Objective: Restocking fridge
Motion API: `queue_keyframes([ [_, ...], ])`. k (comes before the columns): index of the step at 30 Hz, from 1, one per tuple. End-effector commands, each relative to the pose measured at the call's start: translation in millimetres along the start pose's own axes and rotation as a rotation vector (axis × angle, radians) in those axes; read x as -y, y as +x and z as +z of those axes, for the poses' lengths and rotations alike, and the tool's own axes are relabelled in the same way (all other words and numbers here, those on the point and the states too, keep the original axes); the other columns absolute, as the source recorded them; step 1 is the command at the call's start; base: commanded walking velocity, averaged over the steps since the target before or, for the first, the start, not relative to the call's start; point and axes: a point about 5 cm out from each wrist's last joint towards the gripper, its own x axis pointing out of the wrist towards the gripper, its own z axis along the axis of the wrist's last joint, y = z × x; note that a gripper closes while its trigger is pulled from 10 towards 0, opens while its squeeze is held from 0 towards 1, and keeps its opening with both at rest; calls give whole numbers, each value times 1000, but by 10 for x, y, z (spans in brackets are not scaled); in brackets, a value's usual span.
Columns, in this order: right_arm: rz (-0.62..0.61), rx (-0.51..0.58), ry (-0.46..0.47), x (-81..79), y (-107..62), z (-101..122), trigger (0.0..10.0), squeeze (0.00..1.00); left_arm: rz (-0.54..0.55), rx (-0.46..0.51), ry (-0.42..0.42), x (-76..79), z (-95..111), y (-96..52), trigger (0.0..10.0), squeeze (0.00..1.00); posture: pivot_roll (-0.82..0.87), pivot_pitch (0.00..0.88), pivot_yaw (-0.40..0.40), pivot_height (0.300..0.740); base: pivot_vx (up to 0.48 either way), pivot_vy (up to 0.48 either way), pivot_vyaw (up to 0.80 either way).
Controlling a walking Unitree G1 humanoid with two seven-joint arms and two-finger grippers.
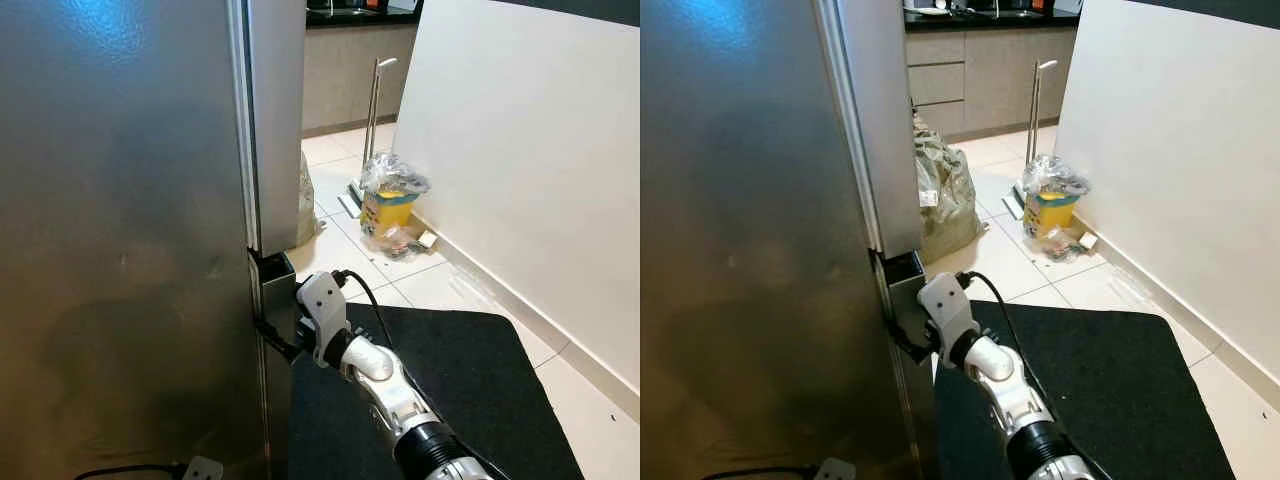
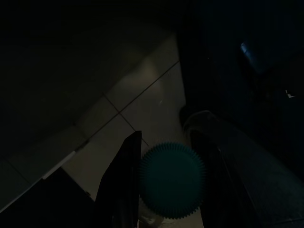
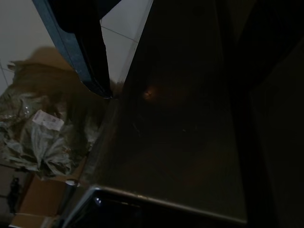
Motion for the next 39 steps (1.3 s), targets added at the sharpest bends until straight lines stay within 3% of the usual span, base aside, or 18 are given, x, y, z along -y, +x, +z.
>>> queue_keyframes([
  [1, -17, 73, 32, -76, 166, 212, 10000, 0, -38, -30, 16, 95, -72, 1, 10000, 0, -83, 0, -44, 740, 0, 0, 0],
  [5, -55, 90, 89, -99, 218, 253, 10000, 0, -39, -30, 20, 97, -69, 2, 10000, 0, -83, 0, -43, 740, 0, 0, 0],
  [6, -111, 94, 141, -85, 260, 277, 10000, 0, -40, -29, 21, 99, -68, 2, 10000, 0, -83, 0, -43, 740, 0, 0, 0],
  [9, -169, 96, 179, -51, 289, 296, 10000, 0, -42, -30, 22, 101, -71, 2, 10000, 0, -82, 0, -43, 740, 0, 0, 0],
  [26, -365, 52, 115, 210, 226, 247, 10000, 0, -46, -31, 22, 122, -84, 1, 10000, 0, -82, 0, -46, 740, 0, 0, 0],
  [39, -426, 36, 99, 337, 189, 225, 10000, 0, -50, -28, 22, 130, -78, 3, 10000, 0, -83, 0, -46, 740, 0, 0, 0],
])
